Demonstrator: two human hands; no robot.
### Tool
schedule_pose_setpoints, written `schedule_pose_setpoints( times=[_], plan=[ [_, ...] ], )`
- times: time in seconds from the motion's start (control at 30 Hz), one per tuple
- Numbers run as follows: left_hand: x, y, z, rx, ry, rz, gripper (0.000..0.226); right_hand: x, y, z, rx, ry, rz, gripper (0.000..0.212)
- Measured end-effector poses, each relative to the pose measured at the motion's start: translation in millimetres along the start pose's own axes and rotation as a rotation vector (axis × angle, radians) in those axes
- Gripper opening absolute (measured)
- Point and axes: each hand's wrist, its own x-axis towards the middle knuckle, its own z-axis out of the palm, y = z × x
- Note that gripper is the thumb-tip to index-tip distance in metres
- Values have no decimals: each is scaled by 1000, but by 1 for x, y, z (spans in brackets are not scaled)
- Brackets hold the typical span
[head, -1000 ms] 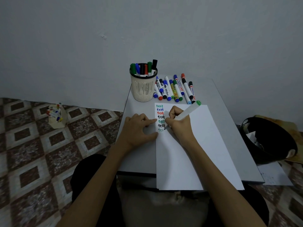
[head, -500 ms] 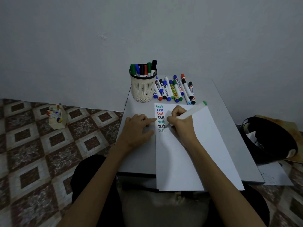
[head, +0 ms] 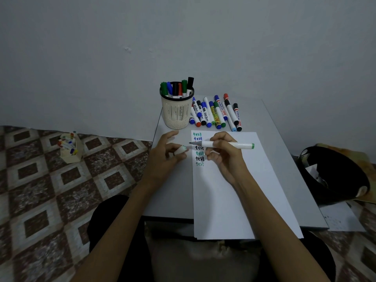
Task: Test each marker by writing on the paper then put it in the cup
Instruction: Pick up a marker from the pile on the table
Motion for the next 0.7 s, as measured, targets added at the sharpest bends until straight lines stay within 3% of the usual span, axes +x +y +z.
schedule_pose_setpoints(
  times=[0.23,0.43,0.7],
  plan=[
    [1,-4,-1,24,1,52,25,-1,2,1,-153,-6,13,10],
    [2,-6,-4,30,-17,144,23,-5,3,6,-361,-37,-18,13],
    [2,-10,-6,42,26,219,22,-10,-1,18,-301,14,5,12]
  ],
)
